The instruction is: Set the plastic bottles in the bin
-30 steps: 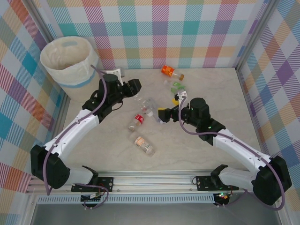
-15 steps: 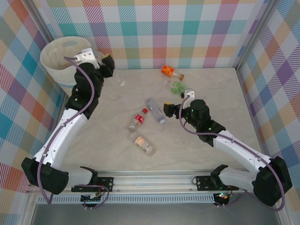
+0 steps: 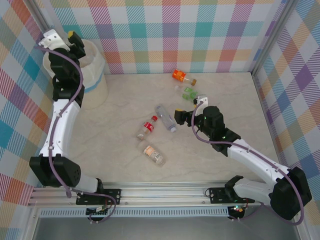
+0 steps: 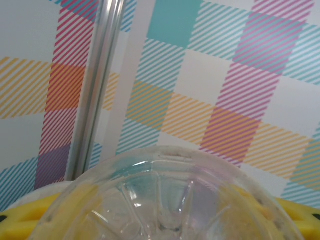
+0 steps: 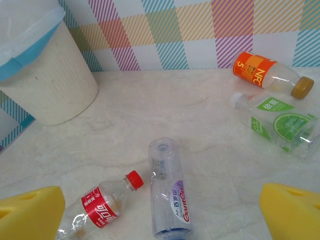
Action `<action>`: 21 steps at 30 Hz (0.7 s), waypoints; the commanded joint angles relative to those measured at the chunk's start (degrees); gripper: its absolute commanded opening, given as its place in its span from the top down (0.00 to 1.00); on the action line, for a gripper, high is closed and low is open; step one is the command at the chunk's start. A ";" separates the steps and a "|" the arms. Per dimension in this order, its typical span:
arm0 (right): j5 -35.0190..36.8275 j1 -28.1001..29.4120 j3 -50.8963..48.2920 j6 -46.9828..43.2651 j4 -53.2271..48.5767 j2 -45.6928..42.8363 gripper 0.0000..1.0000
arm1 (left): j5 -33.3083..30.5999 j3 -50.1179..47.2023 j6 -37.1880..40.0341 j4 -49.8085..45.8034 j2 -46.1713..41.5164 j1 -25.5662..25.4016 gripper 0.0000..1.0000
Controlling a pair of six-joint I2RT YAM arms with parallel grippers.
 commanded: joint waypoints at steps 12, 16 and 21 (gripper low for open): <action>0.03 0.25 -0.43 3.05 -0.04 -4.80 0.00 | -1.97 13.97 -4.98 -2.08 13.15 5.33 0.36; 0.46 0.24 -0.82 3.25 0.00 -5.62 0.00 | -2.89 15.23 -6.56 -3.85 15.91 5.99 0.30; 0.66 0.25 -0.75 3.09 -0.59 -5.67 0.00 | -2.04 24.81 -7.23 -12.68 22.22 6.58 0.11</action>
